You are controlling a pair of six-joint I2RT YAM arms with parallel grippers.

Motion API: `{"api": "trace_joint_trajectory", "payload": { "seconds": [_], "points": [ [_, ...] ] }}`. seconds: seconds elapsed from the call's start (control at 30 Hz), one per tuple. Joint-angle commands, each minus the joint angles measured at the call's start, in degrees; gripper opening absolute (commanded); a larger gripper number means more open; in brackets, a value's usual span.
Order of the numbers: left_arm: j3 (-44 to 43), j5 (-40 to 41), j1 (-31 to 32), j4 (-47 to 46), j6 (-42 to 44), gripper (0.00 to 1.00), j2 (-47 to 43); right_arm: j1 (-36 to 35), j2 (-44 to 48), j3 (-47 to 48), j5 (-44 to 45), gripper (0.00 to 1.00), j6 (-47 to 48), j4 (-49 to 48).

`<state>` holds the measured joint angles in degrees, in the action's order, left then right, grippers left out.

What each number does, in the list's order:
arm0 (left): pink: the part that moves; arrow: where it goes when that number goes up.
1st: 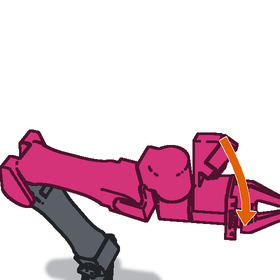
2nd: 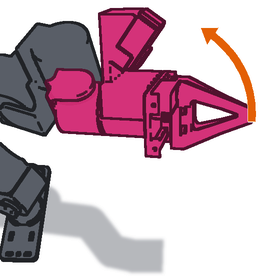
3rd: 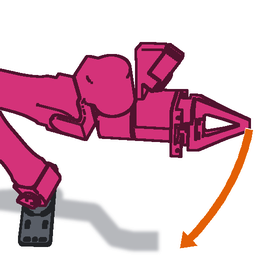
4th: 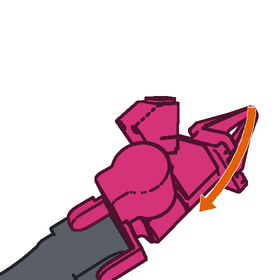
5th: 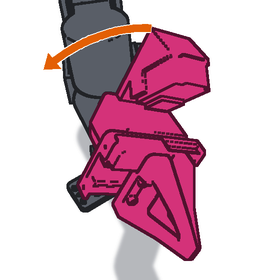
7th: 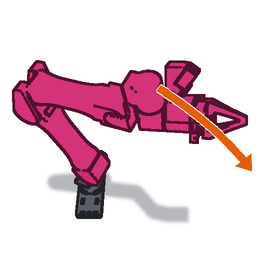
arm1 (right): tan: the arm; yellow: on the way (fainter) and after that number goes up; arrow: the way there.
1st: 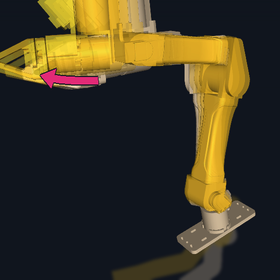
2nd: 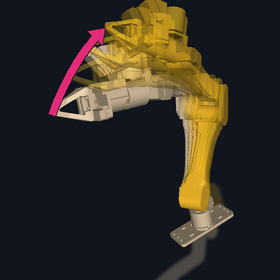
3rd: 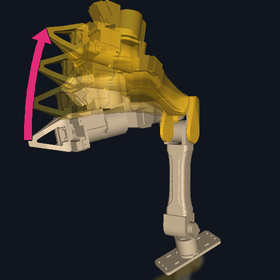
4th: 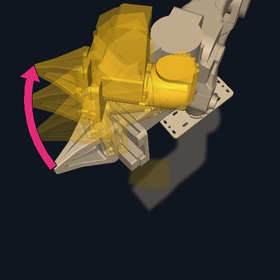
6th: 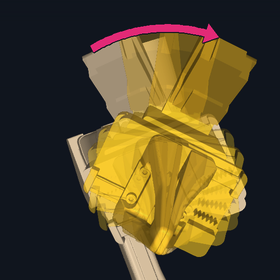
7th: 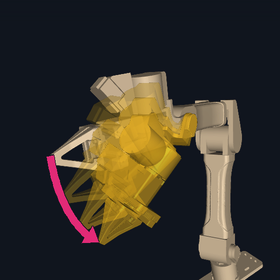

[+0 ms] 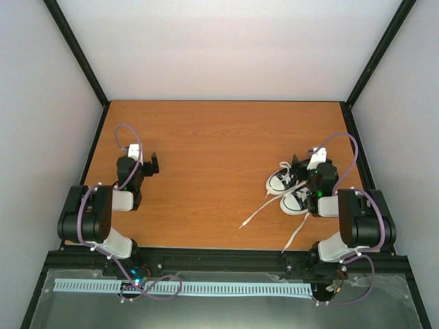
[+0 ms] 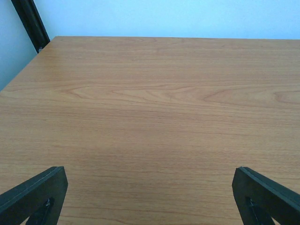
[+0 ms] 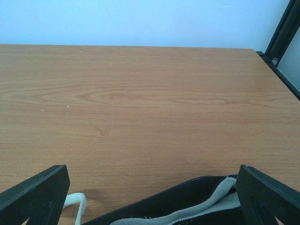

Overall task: Tie the shoes
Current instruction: Move the shoe to the center of the board.

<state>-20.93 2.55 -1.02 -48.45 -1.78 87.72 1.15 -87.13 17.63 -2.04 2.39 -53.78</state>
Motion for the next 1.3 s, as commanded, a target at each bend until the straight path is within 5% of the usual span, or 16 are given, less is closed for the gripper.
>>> {"api": "trace_joint_trajectory", "payload": {
  "seconds": [0.0, 0.43, 0.63, 0.77, 0.9, 1.07, 1.27],
  "points": [
    [-1.48, 0.27, -0.51, -2.77, -0.86, 1.0, -0.55, 0.26, -0.15, 0.89, 0.16, 1.0, 0.51, -3.27],
    [-1.49, 0.27, -0.52, -2.71, -0.86, 1.0, -0.51, 0.34, -0.06, 0.76, -0.22, 1.0, 0.49, -3.46],
    [-1.49, 0.28, -0.5, -2.71, -0.86, 1.0, -0.56, 2.38, 10.52, 16.66, 7.08, 1.0, -8.9, 29.52],
    [-1.56, 0.28, -0.54, -2.23, -0.86, 1.0, -1.0, 2.61, 14.36, 26.44, 20.88, 1.0, -18.61, 52.88],
    [-20.47, -5.26, -0.48, 30.53, 2.0, 1.0, -7.7, 2.8, 8.93, 34.76, 22.03, 0.99, -22.35, 67.83],
    [-41.95, -19.23, -0.48, 60.95, 6.34, 1.0, -6.78, 6.33, 3.45, 33.97, 17.06, 1.0, -28.7, 70.44],
    [-46.56, -30.38, 2.36, 77.71, 13.04, 1.0, -4.75, 6.91, -7.24, 37.51, 5.17, 0.97, -27.13, 68.85]
  ]
}}
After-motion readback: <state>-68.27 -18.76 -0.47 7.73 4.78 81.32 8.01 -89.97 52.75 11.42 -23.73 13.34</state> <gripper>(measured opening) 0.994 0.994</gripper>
